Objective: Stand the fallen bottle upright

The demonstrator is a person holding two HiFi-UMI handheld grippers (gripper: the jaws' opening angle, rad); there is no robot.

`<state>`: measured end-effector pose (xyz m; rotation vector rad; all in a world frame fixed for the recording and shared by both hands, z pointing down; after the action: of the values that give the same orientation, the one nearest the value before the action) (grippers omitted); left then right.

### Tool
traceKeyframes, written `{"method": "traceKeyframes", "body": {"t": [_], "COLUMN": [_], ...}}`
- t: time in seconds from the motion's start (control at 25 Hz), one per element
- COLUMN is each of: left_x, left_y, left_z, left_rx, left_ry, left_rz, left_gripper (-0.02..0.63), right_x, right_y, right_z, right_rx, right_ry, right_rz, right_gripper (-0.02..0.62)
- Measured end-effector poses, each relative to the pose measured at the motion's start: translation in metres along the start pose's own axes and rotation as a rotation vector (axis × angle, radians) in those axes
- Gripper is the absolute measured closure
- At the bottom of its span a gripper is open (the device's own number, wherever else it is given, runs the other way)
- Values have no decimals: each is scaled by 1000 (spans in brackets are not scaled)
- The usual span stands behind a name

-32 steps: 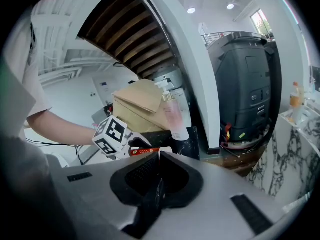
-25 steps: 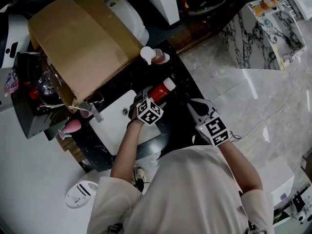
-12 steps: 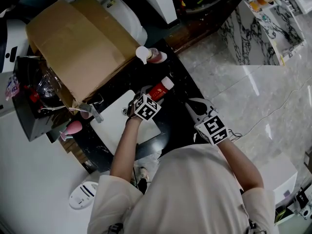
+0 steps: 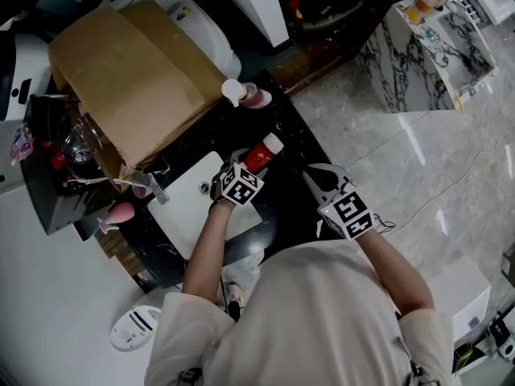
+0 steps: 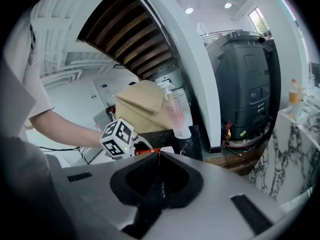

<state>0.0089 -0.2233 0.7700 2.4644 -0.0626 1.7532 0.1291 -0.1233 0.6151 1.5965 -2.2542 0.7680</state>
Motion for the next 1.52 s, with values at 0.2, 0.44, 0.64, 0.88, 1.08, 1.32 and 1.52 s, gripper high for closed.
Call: {"method": "traceKeyframes", "body": {"t": [0.2,0.44,0.64,0.88,1.08,1.32,1.52], "left_x": [-6,-16,-29,-48,-62,-74,-83], "left_y": [-11,-18,-13,-6,1,8,12], "left_z": [-5,-4,4,16,24,29,30], "left_rx": [-42,-73,-134,-204,-266,-329,-384], "left_ry": [-39,-79,-162,-275,-372,-497,-598], "left_rz": [7,20,70,124,159,188,211], "left_gripper": [325,324,324,324,324,324,324], "right_x": [-7,-11,-13,-17,-13,-5,0], "right_y": [3,9,14,21,30,38,43], "right_z": [-3,1,7,20,28,37,38], "right_rx": [-6,-26,-60,-107,-145,-183,-199], "right_ry": [4,1,6,13,31,50,65], "right_rz": [-1,11,22,35,57,74,81], "right_gripper": [563,563,563,563,563,563,563]}}
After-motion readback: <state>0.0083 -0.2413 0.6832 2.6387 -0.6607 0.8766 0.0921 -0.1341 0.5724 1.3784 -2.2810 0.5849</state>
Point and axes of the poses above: the fingertips, and each gripper's own axes: x forward along the fingers, y to its left, z out of its top, the point moved 2 cm from there along -x, backward along the fingers, and after that the axes turned 7 degrees about -x, right-handed, at the moved point
